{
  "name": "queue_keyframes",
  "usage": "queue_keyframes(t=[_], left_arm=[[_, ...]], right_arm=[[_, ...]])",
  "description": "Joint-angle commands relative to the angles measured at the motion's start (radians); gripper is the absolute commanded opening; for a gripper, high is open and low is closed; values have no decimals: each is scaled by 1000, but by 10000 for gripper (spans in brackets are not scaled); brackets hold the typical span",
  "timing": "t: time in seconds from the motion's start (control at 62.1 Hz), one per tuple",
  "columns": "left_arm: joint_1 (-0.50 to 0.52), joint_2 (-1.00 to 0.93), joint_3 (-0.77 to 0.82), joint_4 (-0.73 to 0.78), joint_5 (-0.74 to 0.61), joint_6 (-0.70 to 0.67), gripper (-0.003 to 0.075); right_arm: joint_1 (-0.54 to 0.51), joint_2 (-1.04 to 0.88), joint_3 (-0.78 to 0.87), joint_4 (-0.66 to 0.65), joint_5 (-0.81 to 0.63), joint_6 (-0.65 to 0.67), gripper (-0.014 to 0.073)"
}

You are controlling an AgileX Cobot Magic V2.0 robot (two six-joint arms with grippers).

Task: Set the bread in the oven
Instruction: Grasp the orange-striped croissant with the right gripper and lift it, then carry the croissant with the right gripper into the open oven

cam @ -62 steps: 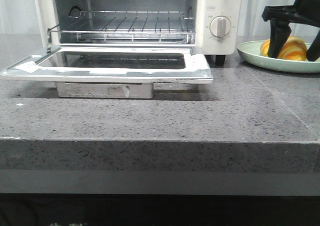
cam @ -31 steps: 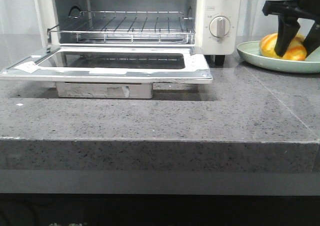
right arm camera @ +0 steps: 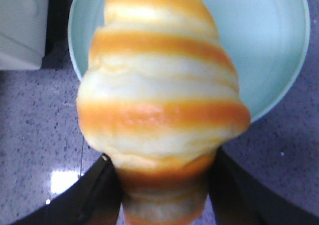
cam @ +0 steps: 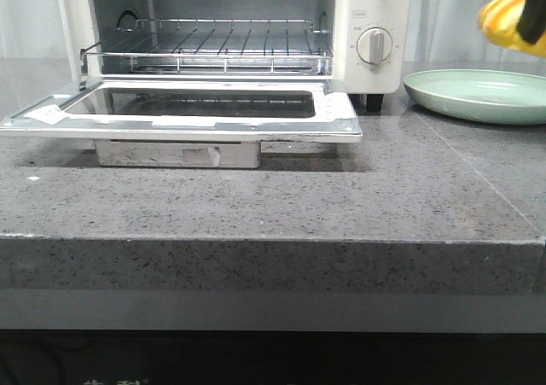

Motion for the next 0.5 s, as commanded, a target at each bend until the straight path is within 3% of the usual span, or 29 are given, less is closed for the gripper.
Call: queue_keyframes(t=[0.0, 0.193, 0.483], left_arm=[[-2, -1, -26, 7, -72, -7, -18], [-2, -1, -26, 7, -72, -7, -18], [-2, -1, -26, 7, -72, -7, -18]], right_arm=[[1, -113, 22, 4, -2, -16, 152], [49, -232, 111, 24, 45, -16, 152], [393, -290, 120, 14, 73, 60, 152]])
